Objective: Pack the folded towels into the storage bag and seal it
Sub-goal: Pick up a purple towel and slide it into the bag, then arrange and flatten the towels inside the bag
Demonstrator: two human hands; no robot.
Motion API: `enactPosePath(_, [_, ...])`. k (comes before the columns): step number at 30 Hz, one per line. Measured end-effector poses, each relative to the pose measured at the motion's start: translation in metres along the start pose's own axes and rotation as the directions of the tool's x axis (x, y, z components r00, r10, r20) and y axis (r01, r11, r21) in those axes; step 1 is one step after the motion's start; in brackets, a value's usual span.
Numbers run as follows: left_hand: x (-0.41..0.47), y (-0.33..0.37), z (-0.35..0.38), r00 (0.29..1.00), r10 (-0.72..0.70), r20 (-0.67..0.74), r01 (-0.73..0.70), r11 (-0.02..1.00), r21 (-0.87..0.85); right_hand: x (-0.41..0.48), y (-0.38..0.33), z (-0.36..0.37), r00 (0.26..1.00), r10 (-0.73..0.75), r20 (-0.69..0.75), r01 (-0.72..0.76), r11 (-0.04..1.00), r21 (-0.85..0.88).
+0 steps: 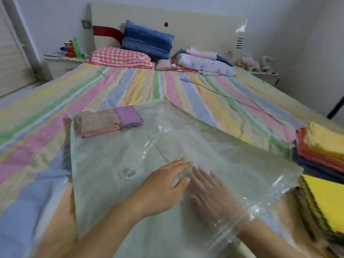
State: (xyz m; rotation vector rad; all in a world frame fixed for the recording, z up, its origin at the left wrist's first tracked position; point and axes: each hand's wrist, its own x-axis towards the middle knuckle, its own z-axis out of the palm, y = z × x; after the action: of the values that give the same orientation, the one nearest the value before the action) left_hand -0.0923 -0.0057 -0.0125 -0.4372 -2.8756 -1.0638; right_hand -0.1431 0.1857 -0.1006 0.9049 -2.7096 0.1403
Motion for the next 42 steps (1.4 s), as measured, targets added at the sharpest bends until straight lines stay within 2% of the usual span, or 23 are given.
enactPosePath(1, [-0.001,0.01,0.01,1.0,0.012,0.021,-0.012,1.0,0.002,-0.02,0.011,-0.006,1.0,-0.017,-0.016,0.017,1.0,-0.006])
enactPosePath(4, [-0.001,0.04,0.043,0.997,0.043,0.07,-0.045,0.999,0.027,-0.09,0.016,-0.04,0.99,-0.121,0.069,0.111,0.985,0.135])
enactPosePath(5, [0.001,0.05,0.054,0.997,0.053,0.054,-0.054,0.998,0.024,-0.111,0.021,-0.053,0.991,-0.128,0.039,0.122,0.982,0.142])
enactPosePath(6, [0.003,0.06,0.064,0.998,0.061,0.017,-0.061,0.998,0.008,-0.125,0.024,-0.07,0.995,-0.098,0.002,0.096,0.983,0.158])
enactPosePath(9, [0.012,0.086,0.094,0.997,0.041,-0.057,-0.041,0.999,0.006,-0.158,0.043,-0.112,0.991,0.134,-0.024,-0.126,0.967,0.223])
enactPosePath(12, [0.013,0.1,0.126,0.996,-0.04,0.077,0.021,0.973,0.231,-0.175,0.076,-0.132,0.96,0.247,-0.133,-0.225,0.961,0.164])
enactPosePath(14, [0.009,0.098,0.145,0.984,-0.075,0.161,0.004,0.915,0.404,-0.18,0.099,-0.14,0.941,0.276,-0.194,-0.273,0.961,0.042])
enactPosePath(16, [0.005,0.095,0.155,0.974,-0.091,0.206,-0.023,0.869,0.494,-0.186,0.119,-0.146,0.917,0.364,-0.161,-0.379,0.922,-0.074])
enactPosePath(19, [0.005,0.094,0.157,0.975,-0.114,0.19,-0.001,0.856,0.517,-0.195,0.14,-0.146,0.862,0.506,-0.002,-0.503,0.857,-0.111])
enactPosePath(22, [0.005,0.097,0.152,0.973,-0.097,0.21,-0.033,0.842,0.539,-0.198,0.145,-0.146,0.857,0.511,0.067,-0.502,0.857,-0.114])
enactPosePath(24, [0.003,0.1,0.147,0.965,-0.088,0.249,-0.055,0.855,0.516,-0.196,0.143,-0.145,0.859,0.508,0.056,-0.502,0.859,-0.096])
enactPosePath(28, [-0.008,0.113,0.134,0.956,-0.081,0.282,-0.074,0.863,0.499,-0.191,0.15,-0.154,0.774,0.632,-0.036,-0.618,0.767,0.172])
enactPosePath(31, [-0.003,0.136,0.13,0.98,-0.052,0.193,-0.06,0.844,0.533,-0.198,0.176,-0.163,0.678,0.712,-0.181,-0.718,0.694,0.042])
enactPosePath(33, [0.01,0.155,0.138,0.993,-0.032,0.11,-0.014,0.92,0.392,-0.205,0.192,-0.168,0.561,0.814,-0.154,-0.826,0.563,-0.035])
enactPosePath(35, [0.031,0.172,0.155,0.996,-0.061,0.065,0.053,0.993,0.109,-0.212,0.202,-0.172,0.449,0.89,-0.073,-0.893,0.445,-0.071])
enactPosePath(36, [0.043,0.179,0.164,0.993,-0.099,0.068,0.101,0.995,-0.02,-0.215,0.205,-0.173,0.422,0.906,-0.042,-0.904,0.417,-0.093])
enactPosePath(38, [0.065,0.194,0.179,0.97,-0.203,0.133,0.232,0.934,-0.27,-0.22,0.211,-0.174,0.403,0.915,-0.015,-0.911,0.399,-0.105])
enactPosePath(42, [0.09,0.214,0.191,0.886,-0.345,0.311,0.464,0.679,-0.569,-0.222,0.221,-0.175,0.386,0.923,-0.001,-0.92,0.384,-0.076])
